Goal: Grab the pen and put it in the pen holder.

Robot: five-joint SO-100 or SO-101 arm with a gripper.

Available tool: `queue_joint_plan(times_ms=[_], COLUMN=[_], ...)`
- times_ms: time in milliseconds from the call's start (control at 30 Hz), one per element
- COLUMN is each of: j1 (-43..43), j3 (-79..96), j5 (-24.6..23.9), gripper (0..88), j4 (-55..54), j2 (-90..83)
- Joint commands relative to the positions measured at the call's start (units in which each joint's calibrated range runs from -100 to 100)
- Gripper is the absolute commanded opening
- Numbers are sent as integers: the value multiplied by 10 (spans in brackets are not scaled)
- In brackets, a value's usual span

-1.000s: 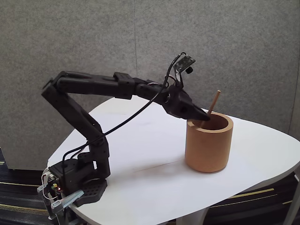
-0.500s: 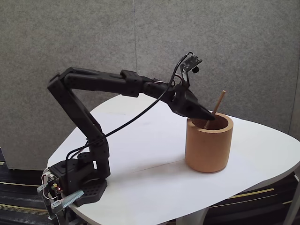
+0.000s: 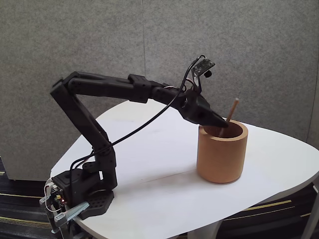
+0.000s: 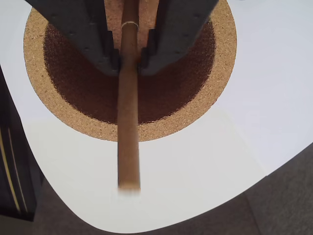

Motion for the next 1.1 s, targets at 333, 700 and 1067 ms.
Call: queue_joint_plan(times_ms=[333, 700, 1067], j1=[0, -14, -79], j3=[-40, -215, -359], j5=[-3, -3, -63], gripper=[187, 187, 187], j4=[-3, -2, 5], j2=[-8, -10, -49])
